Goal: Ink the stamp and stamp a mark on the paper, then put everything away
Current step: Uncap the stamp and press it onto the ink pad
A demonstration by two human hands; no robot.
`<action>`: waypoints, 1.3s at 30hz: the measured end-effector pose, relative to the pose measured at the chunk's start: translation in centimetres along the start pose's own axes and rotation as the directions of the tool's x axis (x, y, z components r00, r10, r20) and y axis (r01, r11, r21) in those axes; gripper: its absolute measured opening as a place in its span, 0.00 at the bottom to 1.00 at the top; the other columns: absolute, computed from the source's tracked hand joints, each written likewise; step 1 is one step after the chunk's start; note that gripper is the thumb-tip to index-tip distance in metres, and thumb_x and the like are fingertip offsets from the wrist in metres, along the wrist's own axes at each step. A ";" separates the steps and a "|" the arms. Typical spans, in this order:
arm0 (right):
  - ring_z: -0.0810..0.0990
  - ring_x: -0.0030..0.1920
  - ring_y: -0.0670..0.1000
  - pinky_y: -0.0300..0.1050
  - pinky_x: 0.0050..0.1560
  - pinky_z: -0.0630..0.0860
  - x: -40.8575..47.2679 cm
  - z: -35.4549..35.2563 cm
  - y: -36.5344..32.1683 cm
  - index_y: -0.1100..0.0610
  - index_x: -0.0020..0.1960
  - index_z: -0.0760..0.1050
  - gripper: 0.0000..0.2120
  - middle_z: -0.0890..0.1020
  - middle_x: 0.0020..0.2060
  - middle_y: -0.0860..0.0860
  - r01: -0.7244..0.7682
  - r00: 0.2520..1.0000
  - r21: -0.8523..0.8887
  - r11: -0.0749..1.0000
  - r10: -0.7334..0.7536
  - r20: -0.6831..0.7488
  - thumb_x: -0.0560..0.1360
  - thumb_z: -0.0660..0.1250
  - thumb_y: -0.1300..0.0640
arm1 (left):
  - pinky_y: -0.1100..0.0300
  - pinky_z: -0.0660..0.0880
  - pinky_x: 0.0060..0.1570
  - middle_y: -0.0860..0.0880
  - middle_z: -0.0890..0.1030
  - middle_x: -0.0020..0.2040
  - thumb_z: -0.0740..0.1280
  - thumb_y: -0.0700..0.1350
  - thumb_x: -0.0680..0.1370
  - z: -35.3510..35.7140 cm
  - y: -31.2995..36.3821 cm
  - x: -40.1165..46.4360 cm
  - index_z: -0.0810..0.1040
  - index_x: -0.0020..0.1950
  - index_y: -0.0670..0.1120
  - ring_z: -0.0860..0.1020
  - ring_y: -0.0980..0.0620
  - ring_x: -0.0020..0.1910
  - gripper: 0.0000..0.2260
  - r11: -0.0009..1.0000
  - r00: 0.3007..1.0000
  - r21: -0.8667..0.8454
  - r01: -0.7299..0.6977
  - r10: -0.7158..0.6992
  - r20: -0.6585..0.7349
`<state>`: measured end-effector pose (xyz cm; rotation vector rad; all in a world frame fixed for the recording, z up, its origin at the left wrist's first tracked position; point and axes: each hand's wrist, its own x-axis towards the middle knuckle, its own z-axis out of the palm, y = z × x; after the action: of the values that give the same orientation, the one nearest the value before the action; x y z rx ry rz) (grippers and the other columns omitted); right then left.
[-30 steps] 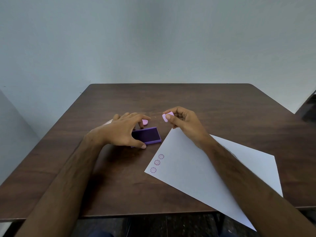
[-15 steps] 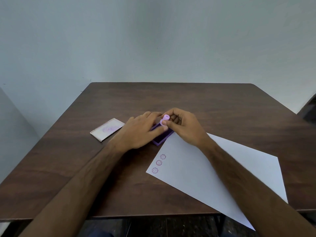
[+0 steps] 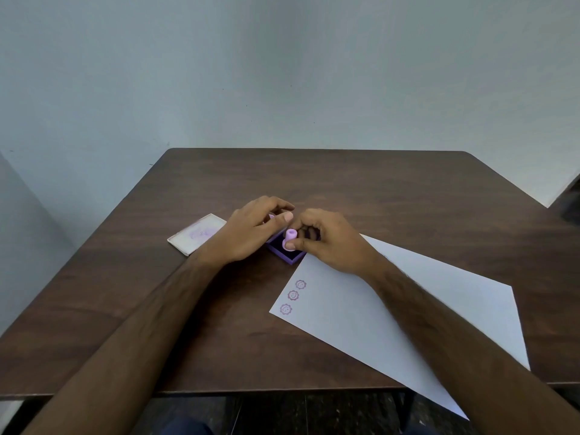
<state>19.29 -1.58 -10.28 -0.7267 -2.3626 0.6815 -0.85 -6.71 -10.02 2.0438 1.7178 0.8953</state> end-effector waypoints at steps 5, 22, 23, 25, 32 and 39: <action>0.72 0.39 0.46 0.43 0.42 0.71 -0.2 0.4 -0.1 0.55 0.45 0.81 0.08 0.80 0.39 0.47 0.060 0.998 -0.057 0.997 -0.061 -0.009 0.74 0.75 0.50 | 0.45 0.73 0.61 0.59 0.79 0.58 0.54 0.63 0.80 0.0 -0.6 0.1 0.77 0.62 0.58 0.76 0.58 0.57 0.19 0.997 1.000 0.079 0.002 0.000 -0.029; 0.72 0.50 0.46 0.55 0.62 0.62 -0.2 0.7 -0.5 0.46 0.45 0.78 0.07 0.79 0.45 0.42 -0.089 0.995 -0.143 0.986 0.083 -0.046 0.74 0.74 0.45 | 0.43 0.70 0.59 0.59 0.79 0.56 0.59 0.56 0.82 -0.1 -1.1 0.3 0.79 0.59 0.58 0.75 0.56 0.55 0.12 0.981 0.998 0.191 -0.033 0.042 -0.041; 0.72 0.50 0.46 0.55 0.62 0.62 -0.2 0.7 -0.5 0.47 0.46 0.79 0.07 0.79 0.45 0.42 -0.092 0.995 -0.150 0.984 0.086 -0.048 0.74 0.74 0.45 | 0.43 0.70 0.59 0.59 0.79 0.56 0.59 0.56 0.82 -0.1 -1.1 0.3 0.79 0.59 0.58 0.75 0.56 0.55 0.12 0.981 0.998 0.190 -0.033 0.041 -0.040; 0.71 0.51 0.46 0.54 0.62 0.60 -0.2 0.7 -0.6 0.48 0.47 0.80 0.08 0.79 0.44 0.41 -0.094 0.995 -0.162 0.982 0.086 -0.052 0.74 0.73 0.45 | 0.42 0.70 0.60 0.59 0.80 0.56 0.59 0.56 0.82 -0.1 -1.0 0.3 0.79 0.59 0.58 0.75 0.56 0.56 0.12 0.981 0.998 0.188 -0.037 0.045 -0.041; 0.71 0.53 0.47 0.51 0.59 0.58 -0.5 0.8 -0.4 0.50 0.48 0.80 0.09 0.77 0.43 0.39 -0.087 0.995 -0.170 0.982 0.077 -0.062 0.75 0.73 0.45 | 0.43 0.65 0.64 0.60 0.79 0.58 0.57 0.64 0.79 0.0 -0.7 0.1 0.77 0.61 0.60 0.74 0.59 0.58 0.17 0.993 0.999 0.115 -0.038 0.041 -0.020; 0.70 0.52 0.46 0.52 0.60 0.59 -0.6 1.0 -0.3 0.51 0.48 0.80 0.11 0.76 0.41 0.39 -0.091 0.994 -0.171 0.981 0.081 -0.067 0.75 0.72 0.44 | 0.49 0.60 0.63 0.61 0.77 0.61 0.56 0.64 0.80 0.0 -0.6 -0.1 0.77 0.63 0.60 0.72 0.63 0.58 0.18 0.995 0.999 0.090 -0.037 0.041 -0.036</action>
<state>18.92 -2.49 -11.02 -0.9164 -2.3674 0.4854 -1.31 -6.69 -10.39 2.1375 1.7729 0.8895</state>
